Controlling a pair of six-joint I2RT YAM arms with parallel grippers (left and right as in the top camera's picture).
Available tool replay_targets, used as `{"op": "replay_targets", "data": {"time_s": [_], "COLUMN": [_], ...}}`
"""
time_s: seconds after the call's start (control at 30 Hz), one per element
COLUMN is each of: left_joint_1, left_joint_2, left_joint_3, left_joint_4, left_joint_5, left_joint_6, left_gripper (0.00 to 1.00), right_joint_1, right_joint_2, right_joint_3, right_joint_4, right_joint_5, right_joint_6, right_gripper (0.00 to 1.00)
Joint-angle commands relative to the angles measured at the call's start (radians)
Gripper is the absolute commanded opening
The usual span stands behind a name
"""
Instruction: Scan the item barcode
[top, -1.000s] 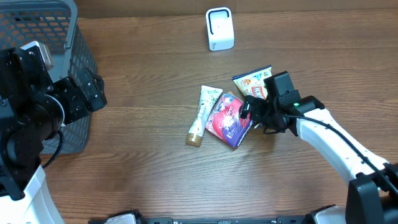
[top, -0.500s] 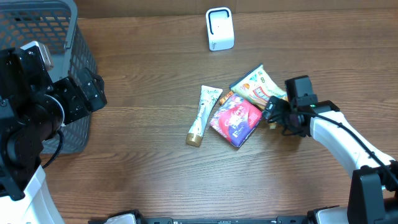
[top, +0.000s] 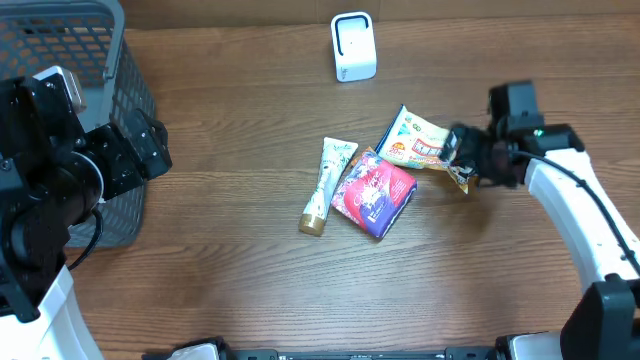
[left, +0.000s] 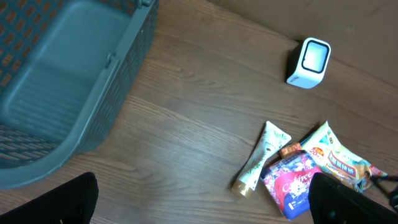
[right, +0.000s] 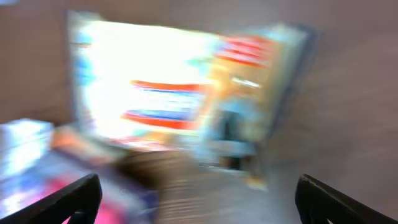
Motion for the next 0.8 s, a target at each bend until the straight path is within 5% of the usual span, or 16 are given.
{"op": "replay_targets", "data": {"time_s": [0.0, 0.3, 0.43, 0.77], "left_joint_1": [0.005, 0.005, 0.005, 0.005], "left_joint_2": [0.001, 0.001, 0.001, 0.001], "left_joint_3": [0.001, 0.001, 0.001, 0.001], "left_joint_4": [0.002, 0.002, 0.002, 0.002], "left_joint_5": [-0.009, -0.009, -0.009, -0.009], "left_joint_6": [-0.014, -0.014, -0.014, -0.014], "left_gripper": [1.00, 1.00, 1.00, 1.00], "right_joint_1": [0.033, 0.195, 0.322, 0.404], "right_joint_2": [-0.004, -0.001, -0.001, 0.000], "right_joint_3": [0.042, -0.058, -0.080, -0.080], "right_joint_4": [0.020, 0.148, 0.225, 0.171], "right_joint_5": [-0.310, -0.329, -0.164, 0.205], "right_joint_6": [-0.112, -0.092, 0.087, 0.254], "right_gripper": [1.00, 1.00, 0.89, 0.92]}}
